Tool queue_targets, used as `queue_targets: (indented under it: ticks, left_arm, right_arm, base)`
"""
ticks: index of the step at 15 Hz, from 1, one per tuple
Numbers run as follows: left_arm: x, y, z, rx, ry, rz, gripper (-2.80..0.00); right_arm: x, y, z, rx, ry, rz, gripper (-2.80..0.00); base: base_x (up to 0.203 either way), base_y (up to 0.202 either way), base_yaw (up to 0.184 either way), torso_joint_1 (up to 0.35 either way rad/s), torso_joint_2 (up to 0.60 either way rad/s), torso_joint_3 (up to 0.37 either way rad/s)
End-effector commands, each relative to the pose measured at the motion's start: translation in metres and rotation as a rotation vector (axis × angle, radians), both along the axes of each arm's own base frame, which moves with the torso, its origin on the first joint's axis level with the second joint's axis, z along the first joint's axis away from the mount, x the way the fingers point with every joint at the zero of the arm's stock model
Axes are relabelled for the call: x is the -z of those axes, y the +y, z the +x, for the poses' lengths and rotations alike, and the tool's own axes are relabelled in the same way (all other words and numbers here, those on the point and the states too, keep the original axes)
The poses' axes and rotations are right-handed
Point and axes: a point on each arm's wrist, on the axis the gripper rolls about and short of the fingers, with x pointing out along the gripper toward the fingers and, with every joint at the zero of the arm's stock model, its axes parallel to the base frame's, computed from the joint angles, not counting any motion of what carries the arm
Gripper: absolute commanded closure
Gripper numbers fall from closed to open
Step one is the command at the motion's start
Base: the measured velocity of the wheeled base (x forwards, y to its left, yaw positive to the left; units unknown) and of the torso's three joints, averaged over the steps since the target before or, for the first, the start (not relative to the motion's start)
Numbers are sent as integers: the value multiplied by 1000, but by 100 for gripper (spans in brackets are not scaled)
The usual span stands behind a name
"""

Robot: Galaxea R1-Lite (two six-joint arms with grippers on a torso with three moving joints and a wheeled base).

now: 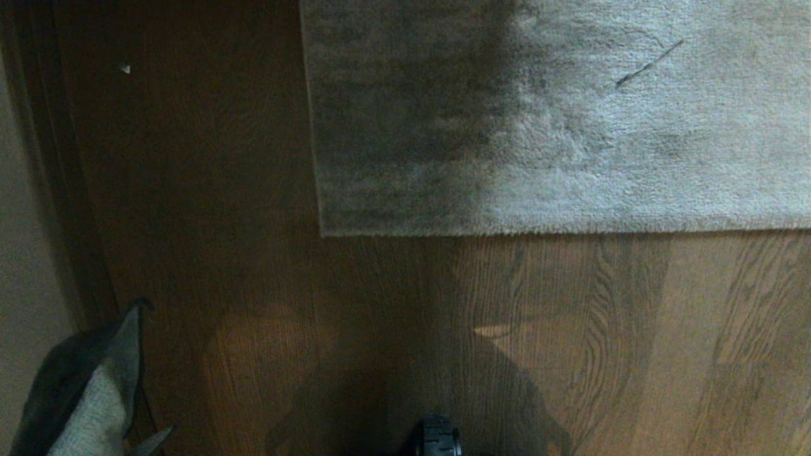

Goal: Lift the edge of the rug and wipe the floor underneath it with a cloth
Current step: Lift up the carpet

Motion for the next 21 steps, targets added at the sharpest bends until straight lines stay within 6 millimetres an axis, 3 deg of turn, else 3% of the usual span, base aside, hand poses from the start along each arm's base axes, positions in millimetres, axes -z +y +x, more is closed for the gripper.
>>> queue_targets:
  ticks: [1,13,18,21]
  left_arm:
    - [0,0,0,0,-1,0,0]
    - [0,0,0,0,-1,0,0]
    - [0,0,0,0,-1,0,0]
    - [0,0,0,0,-1,0,0]
  right_arm:
    - [0,0,0,0,-1,0,0]
    - [0,0,0,1,-2,-11,0]
    - [0,1,0,-45,2,-98,0]
    - [-8,1,1,-63,8,-107,0]
  base:
    - [0,0,0,0,0,0]
    - [0,0,0,0,0,0]
    - [0,0,0,0,0,0]
    - [0,0,0,0,0,0]
